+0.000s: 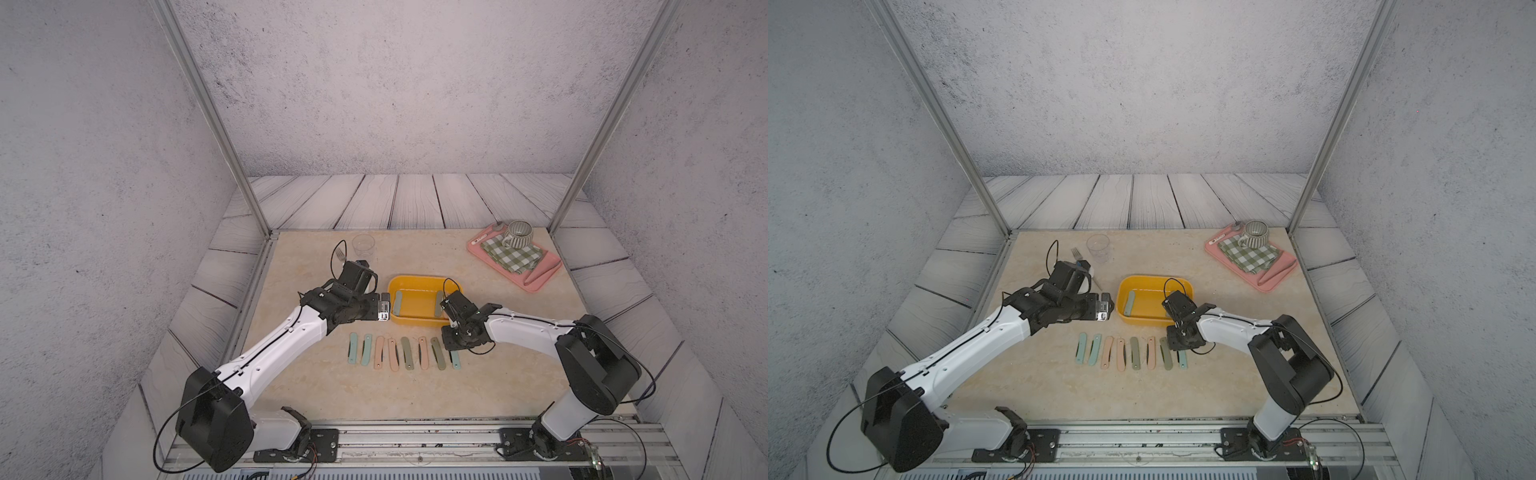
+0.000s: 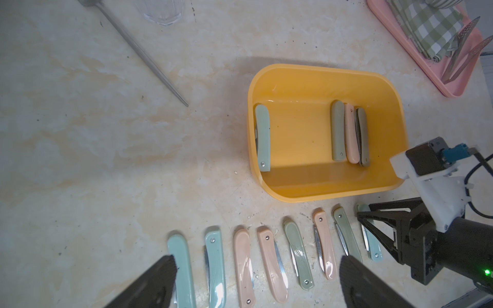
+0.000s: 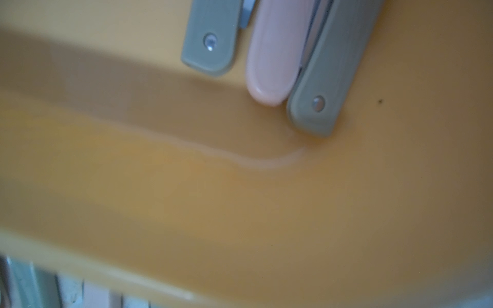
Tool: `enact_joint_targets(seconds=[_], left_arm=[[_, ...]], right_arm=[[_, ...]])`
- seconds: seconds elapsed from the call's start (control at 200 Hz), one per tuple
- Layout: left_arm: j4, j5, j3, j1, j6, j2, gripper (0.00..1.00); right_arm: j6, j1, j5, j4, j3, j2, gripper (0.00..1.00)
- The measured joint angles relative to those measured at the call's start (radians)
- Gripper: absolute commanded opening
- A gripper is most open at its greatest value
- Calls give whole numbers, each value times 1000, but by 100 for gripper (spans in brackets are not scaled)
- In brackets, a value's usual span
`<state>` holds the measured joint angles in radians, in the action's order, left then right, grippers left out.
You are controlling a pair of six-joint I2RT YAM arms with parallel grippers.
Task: Take the fruit knife out of the storage box
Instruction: Place the fruit knife at the center of the board.
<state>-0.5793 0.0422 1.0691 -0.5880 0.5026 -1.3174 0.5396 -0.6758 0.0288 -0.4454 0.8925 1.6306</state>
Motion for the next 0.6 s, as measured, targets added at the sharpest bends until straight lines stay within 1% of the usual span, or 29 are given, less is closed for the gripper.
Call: enact_joint_targets(seconds=[0.125,0.255,0.595], left_arm=[[0,0,0,0,2,0,99],[0,0,0,0,3,0,99],[-3,0,19,0,2,-14,99]], right_arm=[[0,0,0,-5,0,0,40],[-2,0,0,-23,6,-2,44],[-18,0,-3,-152,85,-95,68]])
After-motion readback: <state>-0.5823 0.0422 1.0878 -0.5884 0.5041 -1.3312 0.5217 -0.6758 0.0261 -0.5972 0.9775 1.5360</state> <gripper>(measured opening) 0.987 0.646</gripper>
